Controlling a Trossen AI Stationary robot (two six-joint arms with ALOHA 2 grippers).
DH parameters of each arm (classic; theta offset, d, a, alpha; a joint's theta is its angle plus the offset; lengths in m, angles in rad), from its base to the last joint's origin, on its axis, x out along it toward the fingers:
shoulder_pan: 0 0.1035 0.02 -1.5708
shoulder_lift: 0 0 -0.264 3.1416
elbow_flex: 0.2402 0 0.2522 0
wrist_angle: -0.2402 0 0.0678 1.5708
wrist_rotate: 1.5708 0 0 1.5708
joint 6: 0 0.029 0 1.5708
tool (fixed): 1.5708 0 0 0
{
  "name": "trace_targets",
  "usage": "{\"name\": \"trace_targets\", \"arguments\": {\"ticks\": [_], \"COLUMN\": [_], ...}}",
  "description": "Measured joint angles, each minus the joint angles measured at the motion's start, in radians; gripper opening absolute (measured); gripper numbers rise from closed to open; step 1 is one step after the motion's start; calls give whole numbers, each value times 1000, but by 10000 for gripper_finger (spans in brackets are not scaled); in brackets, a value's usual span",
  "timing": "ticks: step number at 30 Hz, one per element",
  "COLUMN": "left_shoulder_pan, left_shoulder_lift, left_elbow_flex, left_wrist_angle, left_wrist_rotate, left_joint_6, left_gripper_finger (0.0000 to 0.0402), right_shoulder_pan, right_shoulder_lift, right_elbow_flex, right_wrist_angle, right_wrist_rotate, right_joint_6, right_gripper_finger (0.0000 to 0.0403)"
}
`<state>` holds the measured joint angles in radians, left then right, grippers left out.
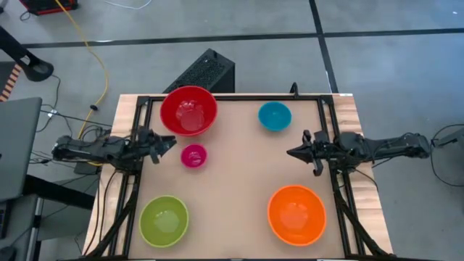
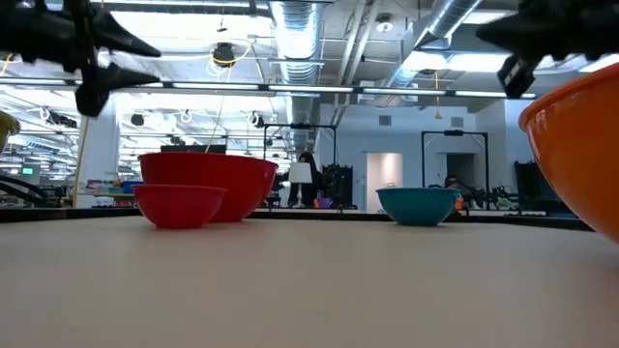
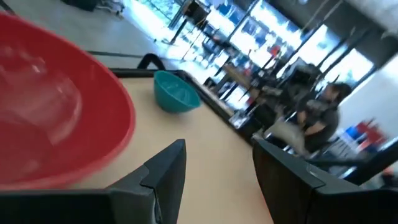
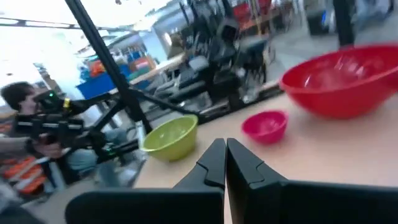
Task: Nest bowls inside each other
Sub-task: Stack the orange bowl on top of the red bowl
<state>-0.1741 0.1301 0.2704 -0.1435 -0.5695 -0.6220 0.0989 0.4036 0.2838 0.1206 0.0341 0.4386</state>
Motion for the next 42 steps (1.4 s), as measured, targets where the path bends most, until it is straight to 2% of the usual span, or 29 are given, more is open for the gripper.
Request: {"name": "trace_targets", "arguments": {"ticks": [4, 8, 14, 19, 22, 26, 30, 36, 38, 42], "left_shoulder_pan": [0, 0, 0, 0, 0, 0, 0, 0, 0, 0], "left_shoulder_lift": [81, 190, 350, 414, 433, 442, 442, 442, 442, 442], "left_elbow_flex": [170, 308, 403, 398, 397, 397, 397, 397, 397, 397], "left_wrist_angle": [-246, -414, -502, -508, -518, -521, -521, -521, -521, -522], "left_wrist_rotate": [-23, -72, -141, -178, -180, -180, -180, -180, -180, -179], "left_joint_6": [42, 66, 149, 174, 174, 173, 172, 157, 145, 130], "left_gripper_finger": [176, 176, 176, 176, 176, 176, 176, 176, 176, 176], "right_shoulder_pan": [81, 167, 252, 281, 309, 337, 341, 335, 327, 309], "right_shoulder_lift": [119, 268, 519, 688, 762, 833, 893, 941, 944, 936], "right_elbow_flex": [181, 404, 709, 855, 871, 872, 872, 864, 839, 756], "right_wrist_angle": [-240, -579, -986, -1255, -1322, -1357, -1395, -1393, -1384, -1313], "right_wrist_rotate": [-5, -11, -12, -52, -96, -112, -120, -121, -119, -120], "right_joint_6": [89, 148, 299, 470, 509, 507, 494, 361, 318, 264], "right_gripper_finger": [17, 17, 17, 20, 35, 76, 140, 237, 251, 254]}}
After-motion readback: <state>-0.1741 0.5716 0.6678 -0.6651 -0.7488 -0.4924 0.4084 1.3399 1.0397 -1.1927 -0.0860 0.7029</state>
